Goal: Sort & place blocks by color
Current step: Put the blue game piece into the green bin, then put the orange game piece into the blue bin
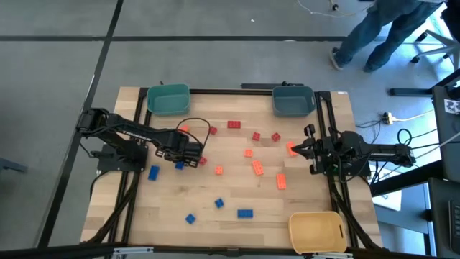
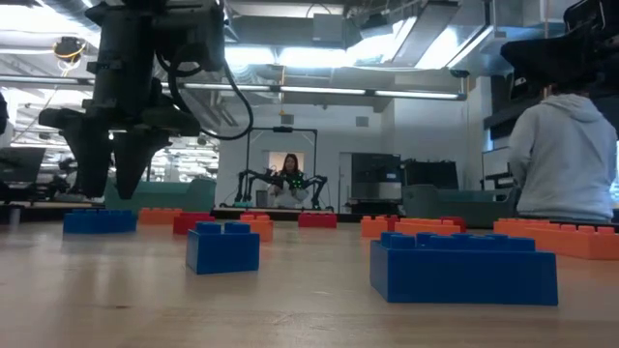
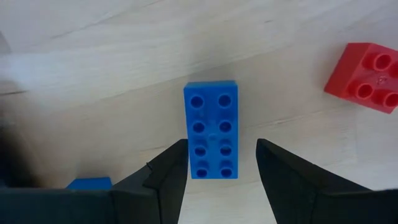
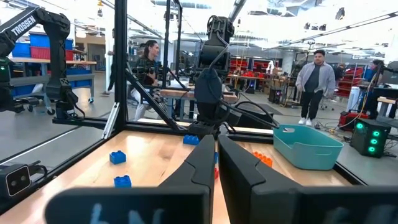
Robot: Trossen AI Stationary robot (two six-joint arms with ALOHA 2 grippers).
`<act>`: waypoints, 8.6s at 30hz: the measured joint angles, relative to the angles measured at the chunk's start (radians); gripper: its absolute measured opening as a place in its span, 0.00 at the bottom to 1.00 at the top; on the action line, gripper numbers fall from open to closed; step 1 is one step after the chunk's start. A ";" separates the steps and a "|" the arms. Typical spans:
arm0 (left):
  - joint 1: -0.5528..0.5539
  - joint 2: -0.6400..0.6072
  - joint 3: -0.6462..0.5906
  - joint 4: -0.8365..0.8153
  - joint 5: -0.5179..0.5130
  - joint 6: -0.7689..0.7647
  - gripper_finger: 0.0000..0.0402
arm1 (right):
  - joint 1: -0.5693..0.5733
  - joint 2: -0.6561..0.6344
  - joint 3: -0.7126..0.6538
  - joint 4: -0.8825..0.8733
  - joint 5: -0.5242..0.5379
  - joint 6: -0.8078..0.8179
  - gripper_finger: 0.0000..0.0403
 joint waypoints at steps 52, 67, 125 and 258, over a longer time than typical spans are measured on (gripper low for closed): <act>0.000 0.004 -0.032 0.055 -0.047 0.004 0.46 | 0.000 0.000 0.000 0.001 0.001 -0.004 0.06; 0.000 0.120 -0.031 0.114 0.016 0.021 0.46 | 0.000 0.000 0.000 0.019 0.000 -0.003 0.06; 0.163 0.195 0.389 -0.243 0.067 0.313 0.33 | -0.001 0.000 0.000 0.056 0.000 0.000 0.06; 0.431 -0.342 0.250 0.170 -0.165 0.839 0.50 | -0.001 0.477 0.645 -0.792 0.097 0.252 0.06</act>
